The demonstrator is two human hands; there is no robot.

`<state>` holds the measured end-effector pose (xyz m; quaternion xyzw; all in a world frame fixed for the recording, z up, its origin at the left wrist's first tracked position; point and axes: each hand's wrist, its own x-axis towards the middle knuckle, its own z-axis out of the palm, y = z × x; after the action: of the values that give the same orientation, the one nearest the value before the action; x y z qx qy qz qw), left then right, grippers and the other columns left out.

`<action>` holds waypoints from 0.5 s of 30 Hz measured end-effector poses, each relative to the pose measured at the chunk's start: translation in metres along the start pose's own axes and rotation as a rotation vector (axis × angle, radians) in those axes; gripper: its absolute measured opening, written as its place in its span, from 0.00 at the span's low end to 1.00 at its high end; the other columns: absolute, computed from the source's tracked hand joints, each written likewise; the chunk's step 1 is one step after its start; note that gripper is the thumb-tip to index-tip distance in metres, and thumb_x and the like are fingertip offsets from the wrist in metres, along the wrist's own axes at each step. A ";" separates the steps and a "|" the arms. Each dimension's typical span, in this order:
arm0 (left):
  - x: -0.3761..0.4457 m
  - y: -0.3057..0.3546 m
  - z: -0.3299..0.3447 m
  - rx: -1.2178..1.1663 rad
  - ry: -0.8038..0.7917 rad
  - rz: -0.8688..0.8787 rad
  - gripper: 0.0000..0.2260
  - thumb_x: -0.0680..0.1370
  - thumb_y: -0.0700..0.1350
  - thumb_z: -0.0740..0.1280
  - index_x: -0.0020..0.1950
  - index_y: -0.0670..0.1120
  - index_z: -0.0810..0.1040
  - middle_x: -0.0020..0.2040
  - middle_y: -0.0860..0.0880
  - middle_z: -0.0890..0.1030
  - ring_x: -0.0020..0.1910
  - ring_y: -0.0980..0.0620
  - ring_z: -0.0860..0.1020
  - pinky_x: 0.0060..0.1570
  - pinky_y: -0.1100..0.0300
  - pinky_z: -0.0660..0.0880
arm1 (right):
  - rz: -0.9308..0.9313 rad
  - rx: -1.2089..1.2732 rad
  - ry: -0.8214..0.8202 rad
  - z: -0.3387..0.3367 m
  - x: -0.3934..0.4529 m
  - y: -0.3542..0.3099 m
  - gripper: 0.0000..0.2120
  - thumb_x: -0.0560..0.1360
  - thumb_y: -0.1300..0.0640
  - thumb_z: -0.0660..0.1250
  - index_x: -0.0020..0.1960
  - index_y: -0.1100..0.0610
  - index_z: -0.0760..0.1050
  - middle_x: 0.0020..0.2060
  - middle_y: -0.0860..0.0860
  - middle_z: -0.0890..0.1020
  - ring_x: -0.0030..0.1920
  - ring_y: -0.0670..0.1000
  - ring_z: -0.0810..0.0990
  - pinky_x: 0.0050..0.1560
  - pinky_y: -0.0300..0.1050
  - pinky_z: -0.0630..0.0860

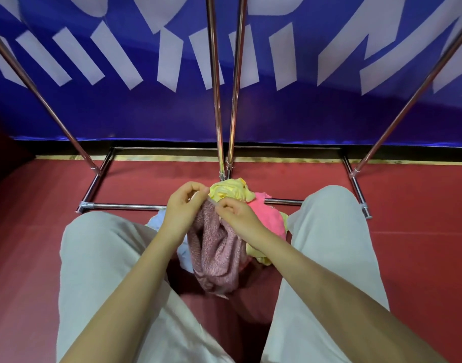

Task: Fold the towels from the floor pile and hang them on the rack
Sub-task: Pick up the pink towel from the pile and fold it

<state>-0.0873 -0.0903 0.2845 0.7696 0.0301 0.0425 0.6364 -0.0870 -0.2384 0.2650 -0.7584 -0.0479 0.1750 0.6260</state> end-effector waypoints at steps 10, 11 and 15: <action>-0.010 -0.033 -0.008 0.432 -0.238 0.164 0.11 0.79 0.43 0.66 0.37 0.50 0.75 0.33 0.54 0.77 0.32 0.61 0.71 0.36 0.69 0.66 | -0.088 -0.101 0.308 -0.037 0.005 -0.002 0.07 0.79 0.60 0.60 0.42 0.57 0.72 0.36 0.45 0.73 0.38 0.41 0.71 0.39 0.31 0.66; -0.010 -0.037 -0.009 0.436 -0.229 0.159 0.12 0.79 0.45 0.67 0.35 0.48 0.74 0.31 0.53 0.76 0.32 0.61 0.70 0.35 0.68 0.65 | -0.076 -0.111 0.336 -0.041 0.006 0.001 0.07 0.79 0.60 0.60 0.43 0.57 0.72 0.36 0.46 0.73 0.38 0.41 0.71 0.38 0.30 0.66; -0.009 -0.046 -0.019 0.454 -0.184 0.081 0.16 0.78 0.44 0.69 0.31 0.50 0.69 0.28 0.57 0.70 0.30 0.61 0.69 0.34 0.69 0.64 | -0.014 -0.063 0.561 -0.067 0.008 0.006 0.05 0.79 0.59 0.59 0.47 0.58 0.73 0.38 0.47 0.74 0.36 0.41 0.70 0.34 0.27 0.66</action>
<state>-0.0974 -0.0638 0.2430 0.8940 -0.0503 -0.0102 0.4451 -0.0585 -0.3002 0.2680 -0.7960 0.1166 -0.0478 0.5920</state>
